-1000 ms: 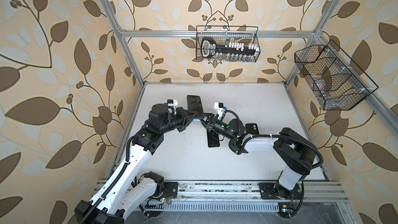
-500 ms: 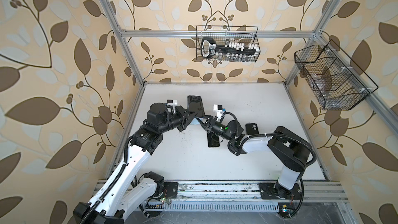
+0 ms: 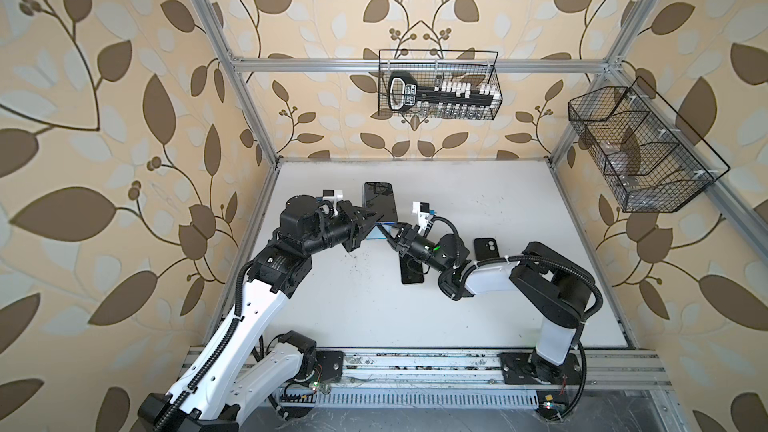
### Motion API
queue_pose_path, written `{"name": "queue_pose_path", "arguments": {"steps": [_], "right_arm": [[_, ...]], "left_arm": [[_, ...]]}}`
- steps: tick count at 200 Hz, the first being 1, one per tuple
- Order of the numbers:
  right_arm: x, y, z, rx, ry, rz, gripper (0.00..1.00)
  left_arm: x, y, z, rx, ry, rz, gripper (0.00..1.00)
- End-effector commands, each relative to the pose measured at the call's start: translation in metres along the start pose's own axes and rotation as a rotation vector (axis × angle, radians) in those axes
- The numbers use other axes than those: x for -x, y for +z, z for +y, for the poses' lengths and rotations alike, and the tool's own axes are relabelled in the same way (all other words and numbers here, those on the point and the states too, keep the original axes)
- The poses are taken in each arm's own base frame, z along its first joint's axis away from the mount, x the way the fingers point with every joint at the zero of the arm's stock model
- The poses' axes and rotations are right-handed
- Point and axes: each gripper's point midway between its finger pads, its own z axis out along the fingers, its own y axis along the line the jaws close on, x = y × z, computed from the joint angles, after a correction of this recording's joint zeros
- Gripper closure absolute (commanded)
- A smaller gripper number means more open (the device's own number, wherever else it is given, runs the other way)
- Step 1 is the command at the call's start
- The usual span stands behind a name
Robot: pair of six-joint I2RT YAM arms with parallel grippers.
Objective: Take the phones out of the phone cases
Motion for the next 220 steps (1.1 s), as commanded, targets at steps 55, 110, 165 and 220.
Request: {"name": "queue_pose_path", "arguments": {"steps": [55, 110, 165, 220], "right_arm": [[-0.004, -0.012, -0.043, -0.104, 0.032, 0.025, 1.00], [0.009, -0.016, -0.040, -0.105, 0.018, 0.007, 1.00], [0.018, -0.015, -0.030, -0.091, 0.005, -0.004, 1.00], [0.023, -0.022, -0.021, -0.121, -0.050, 0.000, 1.00]], "left_arm": [[-0.007, -0.039, -0.104, -0.326, 0.213, -0.075, 1.00], [-0.015, -0.035, -0.085, -0.281, 0.215, -0.022, 1.00], [-0.019, -0.032, -0.049, -0.212, 0.208, -0.001, 1.00], [-0.022, -0.032, -0.046, -0.183, 0.270, 0.008, 1.00]]}}
